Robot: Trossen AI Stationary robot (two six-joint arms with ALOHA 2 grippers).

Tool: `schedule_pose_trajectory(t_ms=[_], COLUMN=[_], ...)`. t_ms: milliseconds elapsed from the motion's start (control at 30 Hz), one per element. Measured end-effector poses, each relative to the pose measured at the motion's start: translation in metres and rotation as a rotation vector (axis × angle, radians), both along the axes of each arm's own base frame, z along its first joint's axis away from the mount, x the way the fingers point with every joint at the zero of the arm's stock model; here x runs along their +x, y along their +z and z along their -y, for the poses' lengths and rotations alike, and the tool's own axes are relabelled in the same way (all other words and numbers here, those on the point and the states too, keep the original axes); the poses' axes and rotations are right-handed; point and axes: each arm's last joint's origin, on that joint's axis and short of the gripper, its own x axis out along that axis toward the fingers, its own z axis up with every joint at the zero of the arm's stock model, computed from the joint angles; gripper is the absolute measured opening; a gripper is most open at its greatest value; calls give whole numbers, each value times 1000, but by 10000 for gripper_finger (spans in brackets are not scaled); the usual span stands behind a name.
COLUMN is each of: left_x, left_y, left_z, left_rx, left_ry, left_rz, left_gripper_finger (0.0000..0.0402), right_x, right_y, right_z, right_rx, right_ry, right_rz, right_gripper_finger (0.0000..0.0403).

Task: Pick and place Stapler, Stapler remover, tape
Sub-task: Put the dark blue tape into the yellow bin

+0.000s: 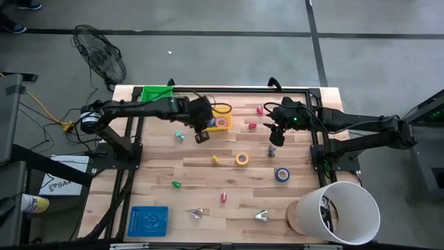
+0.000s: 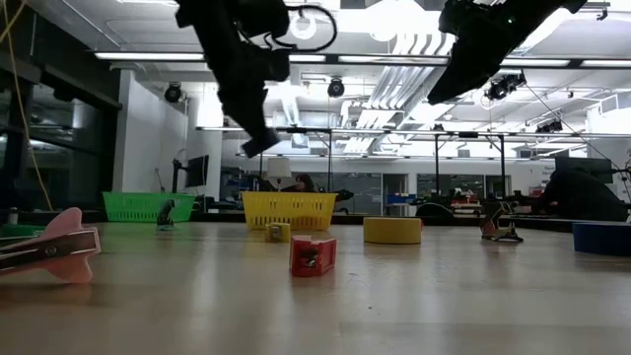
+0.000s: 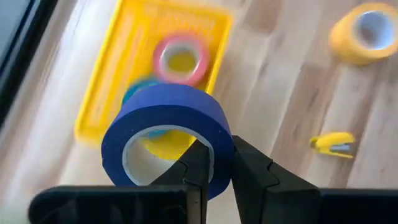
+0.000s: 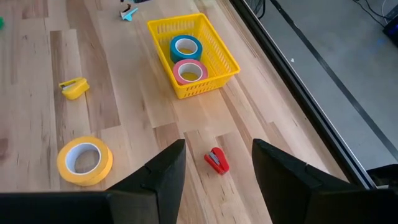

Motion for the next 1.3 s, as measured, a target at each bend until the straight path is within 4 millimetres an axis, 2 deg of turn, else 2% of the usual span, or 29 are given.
schedule_pose_trajectory(t_ms=[100,267,500,833,1133,1300], left_x=[5,5,9,16,31,36], left_y=[-4,-21,-41,-58,-53,-62], left_z=[-14,-34,-48,-51,-72,-78], left_rx=[58,127,166,132,87,18], left_ry=[-90,-208,-361,-371,-309,-337], left_rz=[8,-99,-183,-203,-214,-303], left_gripper_finger=[43,44,45,45,46,46], right_x=[0,0,0,0,0,-1], right_y=[0,0,0,0,0,0], right_z=[0,0,0,1,1,1], right_rx=[1,2,-9,-15,-26,-26], right_ry=[-1,-1,-14,-22,-36,-37], right_rz=[1,1,-1,-3,-5,-5], right_gripper_finger=[176,176,176,176,176,176])
